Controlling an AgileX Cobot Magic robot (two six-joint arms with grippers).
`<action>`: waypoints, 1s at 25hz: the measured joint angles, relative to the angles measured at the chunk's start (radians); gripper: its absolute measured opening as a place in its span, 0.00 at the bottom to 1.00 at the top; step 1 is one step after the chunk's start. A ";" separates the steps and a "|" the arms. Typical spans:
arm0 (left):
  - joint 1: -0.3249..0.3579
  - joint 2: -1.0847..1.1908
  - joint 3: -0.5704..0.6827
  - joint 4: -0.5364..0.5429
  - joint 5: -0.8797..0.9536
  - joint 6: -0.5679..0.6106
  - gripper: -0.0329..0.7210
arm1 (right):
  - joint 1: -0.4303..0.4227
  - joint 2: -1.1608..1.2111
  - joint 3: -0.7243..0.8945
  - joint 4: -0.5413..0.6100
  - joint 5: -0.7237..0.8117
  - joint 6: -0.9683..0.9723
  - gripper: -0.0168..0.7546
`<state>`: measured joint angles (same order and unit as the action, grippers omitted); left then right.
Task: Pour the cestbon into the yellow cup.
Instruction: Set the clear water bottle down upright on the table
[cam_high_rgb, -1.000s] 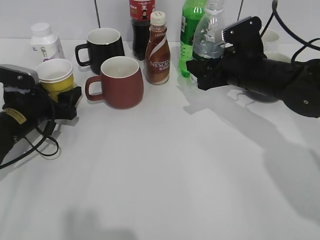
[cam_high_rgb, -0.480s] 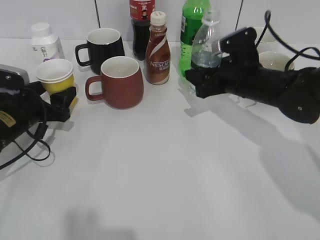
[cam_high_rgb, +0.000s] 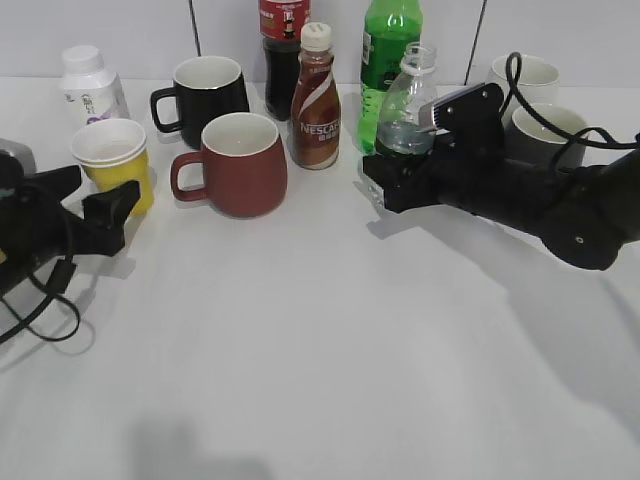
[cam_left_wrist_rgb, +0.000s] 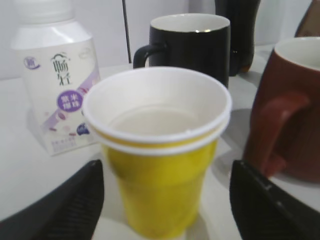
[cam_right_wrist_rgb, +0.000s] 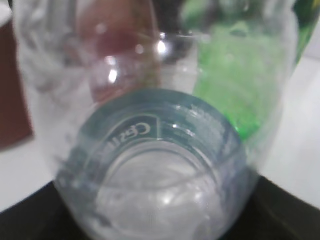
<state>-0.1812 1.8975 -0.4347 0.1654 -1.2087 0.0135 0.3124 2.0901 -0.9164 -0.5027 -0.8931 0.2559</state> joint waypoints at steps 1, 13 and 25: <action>0.000 -0.008 0.011 0.000 0.000 0.000 0.83 | 0.000 0.000 0.000 0.003 -0.003 -0.005 0.63; 0.000 -0.180 0.132 0.025 0.000 -0.041 0.83 | 0.000 0.001 0.000 0.012 -0.003 -0.011 0.75; 0.000 -0.381 0.138 0.120 0.111 -0.120 0.83 | 0.000 -0.082 0.151 0.078 0.000 -0.014 0.75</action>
<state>-0.1812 1.5170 -0.2965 0.2859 -1.0977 -0.1061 0.3124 2.0086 -0.7655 -0.4244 -0.8927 0.2416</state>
